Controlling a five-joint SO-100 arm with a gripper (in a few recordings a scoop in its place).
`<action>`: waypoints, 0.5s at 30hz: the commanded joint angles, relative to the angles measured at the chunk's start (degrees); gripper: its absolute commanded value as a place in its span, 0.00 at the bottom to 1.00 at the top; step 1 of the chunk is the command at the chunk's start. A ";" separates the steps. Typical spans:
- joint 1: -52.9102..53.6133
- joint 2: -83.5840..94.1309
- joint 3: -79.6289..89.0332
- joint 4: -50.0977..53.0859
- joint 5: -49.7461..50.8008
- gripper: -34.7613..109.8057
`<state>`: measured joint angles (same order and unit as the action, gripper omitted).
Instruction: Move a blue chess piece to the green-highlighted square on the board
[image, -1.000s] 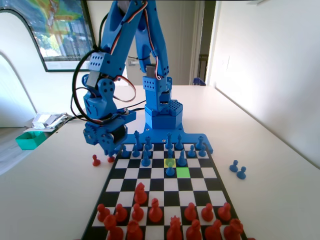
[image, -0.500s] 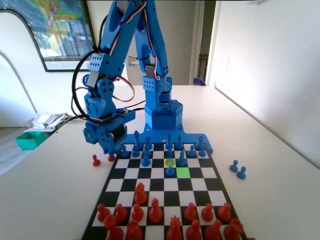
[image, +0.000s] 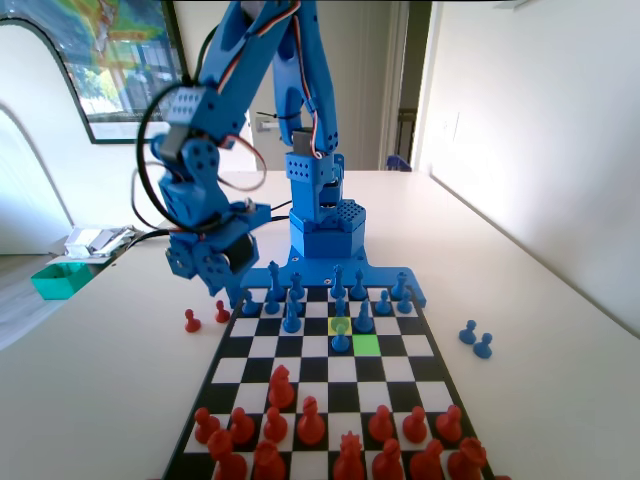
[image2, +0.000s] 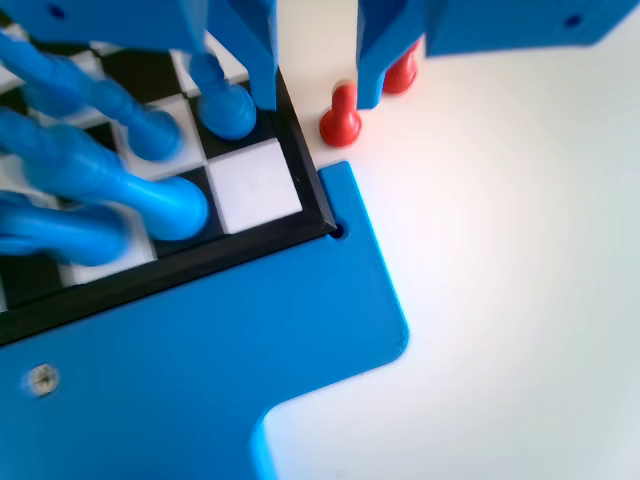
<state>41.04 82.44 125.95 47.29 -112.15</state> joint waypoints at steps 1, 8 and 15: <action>-1.32 6.86 -5.45 8.61 0.44 0.31; -7.29 11.60 -10.55 16.44 5.89 0.31; -15.56 15.38 -12.30 18.28 14.68 0.31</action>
<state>28.39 91.93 116.72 64.07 -100.28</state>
